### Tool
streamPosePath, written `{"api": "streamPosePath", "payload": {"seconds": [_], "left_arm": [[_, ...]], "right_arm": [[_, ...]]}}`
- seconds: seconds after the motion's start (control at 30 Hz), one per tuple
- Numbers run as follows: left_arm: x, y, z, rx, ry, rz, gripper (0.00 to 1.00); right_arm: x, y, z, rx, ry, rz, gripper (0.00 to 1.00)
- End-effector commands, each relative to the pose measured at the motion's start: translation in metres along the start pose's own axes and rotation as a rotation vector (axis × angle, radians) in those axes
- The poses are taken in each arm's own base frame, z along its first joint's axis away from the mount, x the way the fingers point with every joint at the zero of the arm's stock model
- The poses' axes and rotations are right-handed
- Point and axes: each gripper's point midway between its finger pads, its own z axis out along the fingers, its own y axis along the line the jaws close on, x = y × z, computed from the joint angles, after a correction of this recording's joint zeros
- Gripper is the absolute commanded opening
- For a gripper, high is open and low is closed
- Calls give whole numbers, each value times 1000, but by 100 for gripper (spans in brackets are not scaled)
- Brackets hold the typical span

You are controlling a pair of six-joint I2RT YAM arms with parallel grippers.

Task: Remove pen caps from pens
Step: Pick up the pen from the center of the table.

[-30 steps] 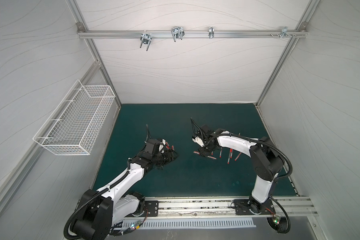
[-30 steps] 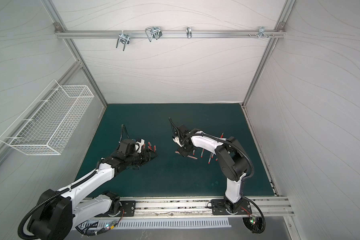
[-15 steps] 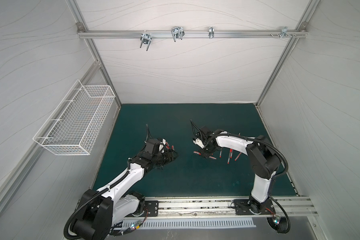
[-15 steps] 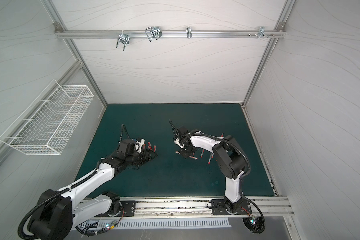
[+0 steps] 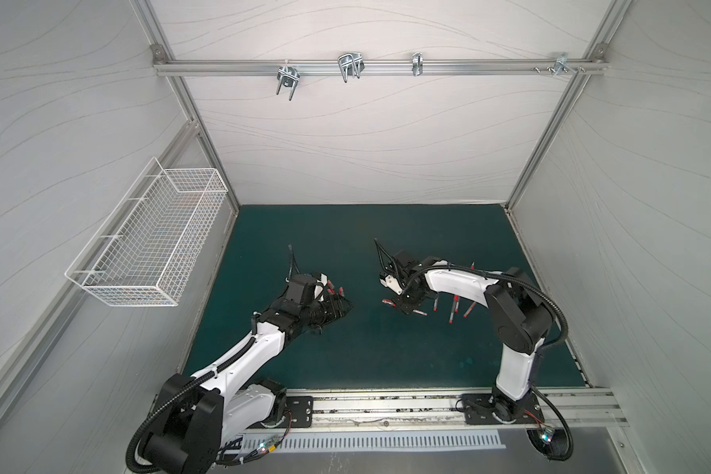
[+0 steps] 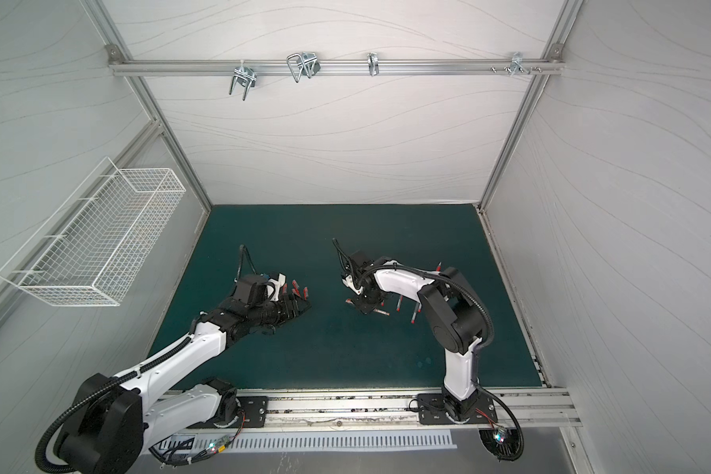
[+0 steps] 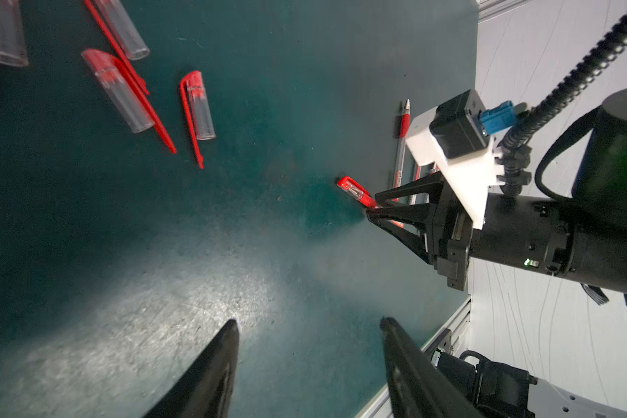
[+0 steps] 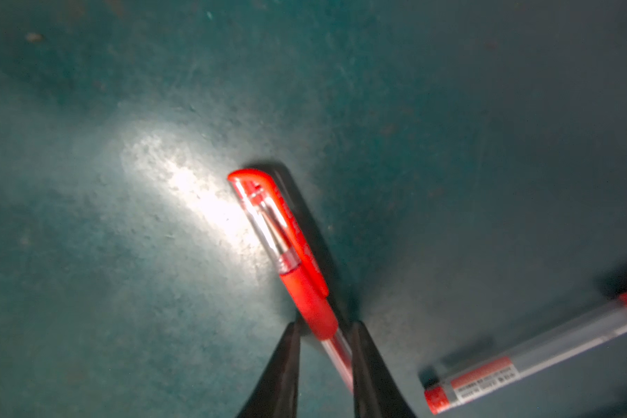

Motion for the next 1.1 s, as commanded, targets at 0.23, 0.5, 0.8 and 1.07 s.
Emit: {"api": "streamPosePath", "payload": {"seconds": [0.23, 0.5, 0.8, 1.07], "left_arm": [[-16, -16, -2, 40, -53, 21, 63], [-41, -41, -13, 97, -138, -32, 65], [-89, -114, -31, 289, -237, 16, 64], [-64, -151, -39, 469, -309, 307, 64]], "right_arm": [[9, 13, 13, -35, 52, -28, 13], [-12, 18, -23, -50, -82, -10, 3], [-42, 38, -128, -234, -439, 88, 0], [-33, 50, -154, -271, -673, 69, 0]]}}
